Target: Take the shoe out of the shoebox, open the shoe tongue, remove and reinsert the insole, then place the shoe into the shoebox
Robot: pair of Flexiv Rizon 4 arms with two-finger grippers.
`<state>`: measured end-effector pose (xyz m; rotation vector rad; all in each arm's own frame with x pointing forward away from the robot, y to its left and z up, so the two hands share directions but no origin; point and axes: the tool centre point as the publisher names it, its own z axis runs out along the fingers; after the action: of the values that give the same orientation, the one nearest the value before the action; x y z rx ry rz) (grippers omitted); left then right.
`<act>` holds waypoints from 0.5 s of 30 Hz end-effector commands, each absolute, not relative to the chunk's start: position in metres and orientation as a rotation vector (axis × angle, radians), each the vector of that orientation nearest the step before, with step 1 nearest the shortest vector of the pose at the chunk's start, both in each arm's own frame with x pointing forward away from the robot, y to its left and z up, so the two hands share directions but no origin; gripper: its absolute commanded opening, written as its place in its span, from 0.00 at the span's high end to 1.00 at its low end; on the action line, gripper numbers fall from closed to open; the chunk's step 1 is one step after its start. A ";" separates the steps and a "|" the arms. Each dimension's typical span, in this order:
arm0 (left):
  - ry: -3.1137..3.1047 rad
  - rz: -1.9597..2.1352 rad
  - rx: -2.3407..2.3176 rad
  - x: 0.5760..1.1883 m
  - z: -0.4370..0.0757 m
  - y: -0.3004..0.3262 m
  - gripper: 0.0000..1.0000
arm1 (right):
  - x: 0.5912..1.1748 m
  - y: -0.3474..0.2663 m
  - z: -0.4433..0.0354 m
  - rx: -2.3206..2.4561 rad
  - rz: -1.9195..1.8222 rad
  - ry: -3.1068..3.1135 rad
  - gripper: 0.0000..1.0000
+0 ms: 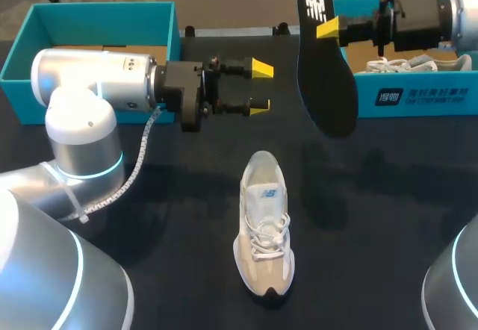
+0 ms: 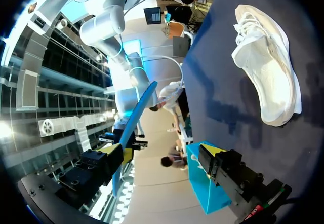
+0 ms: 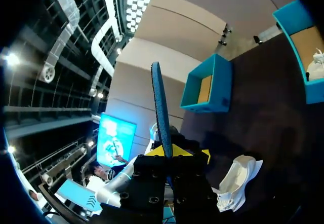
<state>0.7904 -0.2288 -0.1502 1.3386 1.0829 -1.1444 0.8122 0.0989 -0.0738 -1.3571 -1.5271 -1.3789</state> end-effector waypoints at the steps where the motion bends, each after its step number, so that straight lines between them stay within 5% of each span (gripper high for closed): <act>1: 1.069 -1.132 1.319 0.785 -0.149 -0.224 0.00 | 0.828 0.108 -0.094 -1.378 -1.341 -1.479 1.00; 15: 1.086 -1.128 1.226 0.802 -0.149 -0.239 0.00 | 0.846 0.114 -0.125 -1.454 -1.252 -1.335 1.00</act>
<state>0.7976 -0.2272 -0.1474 1.2345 1.0894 -1.1332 0.8424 0.1095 -0.1215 -1.4520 -1.3406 -1.2510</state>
